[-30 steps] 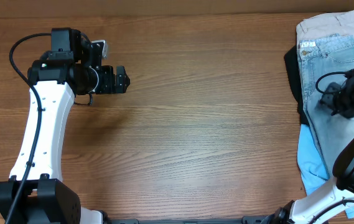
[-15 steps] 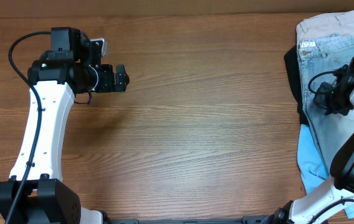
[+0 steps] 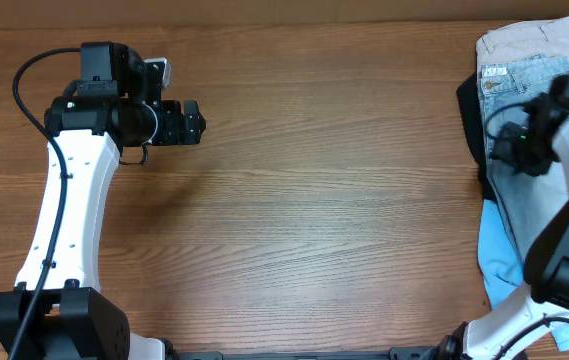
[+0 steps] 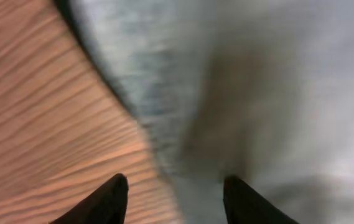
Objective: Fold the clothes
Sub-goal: 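Lower the right gripper and grasp the light-blue denim shorts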
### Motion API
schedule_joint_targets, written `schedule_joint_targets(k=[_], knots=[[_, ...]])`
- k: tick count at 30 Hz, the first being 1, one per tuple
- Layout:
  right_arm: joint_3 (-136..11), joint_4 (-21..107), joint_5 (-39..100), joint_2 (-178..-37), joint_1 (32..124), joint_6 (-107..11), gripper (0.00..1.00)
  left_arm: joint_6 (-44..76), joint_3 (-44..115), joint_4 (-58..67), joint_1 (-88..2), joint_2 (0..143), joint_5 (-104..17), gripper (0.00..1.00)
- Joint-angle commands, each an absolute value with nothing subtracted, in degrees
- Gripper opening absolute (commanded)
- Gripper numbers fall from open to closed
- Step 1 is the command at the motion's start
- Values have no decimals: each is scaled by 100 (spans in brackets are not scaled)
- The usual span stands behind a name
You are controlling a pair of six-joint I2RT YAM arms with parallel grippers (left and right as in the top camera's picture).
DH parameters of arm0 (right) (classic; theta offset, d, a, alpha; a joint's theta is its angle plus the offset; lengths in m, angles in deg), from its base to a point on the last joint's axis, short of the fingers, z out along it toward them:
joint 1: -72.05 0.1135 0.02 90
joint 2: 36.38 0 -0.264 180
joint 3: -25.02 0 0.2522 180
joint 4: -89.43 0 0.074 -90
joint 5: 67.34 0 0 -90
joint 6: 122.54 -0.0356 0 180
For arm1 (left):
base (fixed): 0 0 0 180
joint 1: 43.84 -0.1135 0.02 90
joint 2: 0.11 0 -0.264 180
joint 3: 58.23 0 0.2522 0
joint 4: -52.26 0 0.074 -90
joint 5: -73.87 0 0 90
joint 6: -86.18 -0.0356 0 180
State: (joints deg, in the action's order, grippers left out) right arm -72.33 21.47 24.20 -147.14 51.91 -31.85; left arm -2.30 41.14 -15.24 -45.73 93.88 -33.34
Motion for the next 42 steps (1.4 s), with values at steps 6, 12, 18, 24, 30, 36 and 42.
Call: schedule_joint_targets(k=[6,12,18,24,30,36,42], knots=[[-7216,2008,1003,-14765,5932,-3384,58,-217,4238,-1480,-4570,9438,-2875,94],[-7126,2023,61,-14765,5923,-3858,59,-217,4238,-1478,-4568,9438,-2604,95],[-7004,2154,85,-14765,5923,-3858,59,-215,4238,-1476,-4568,9438,-2602,95],[-6765,2176,230,-14776,5917,-3885,59,-217,4238,-1478,-4568,9438,-2598,95],[-6706,2292,212,-14776,5786,-3990,54,-215,4238,-1478,-4573,9438,-2525,95],[-6582,2443,214,-14786,5602,-4007,29,-213,4238,-1478,-4573,9438,-2329,96],[-6582,2497,219,-14786,5589,-4009,7,-215,4238,-1474,-4573,9438,-2311,96]])
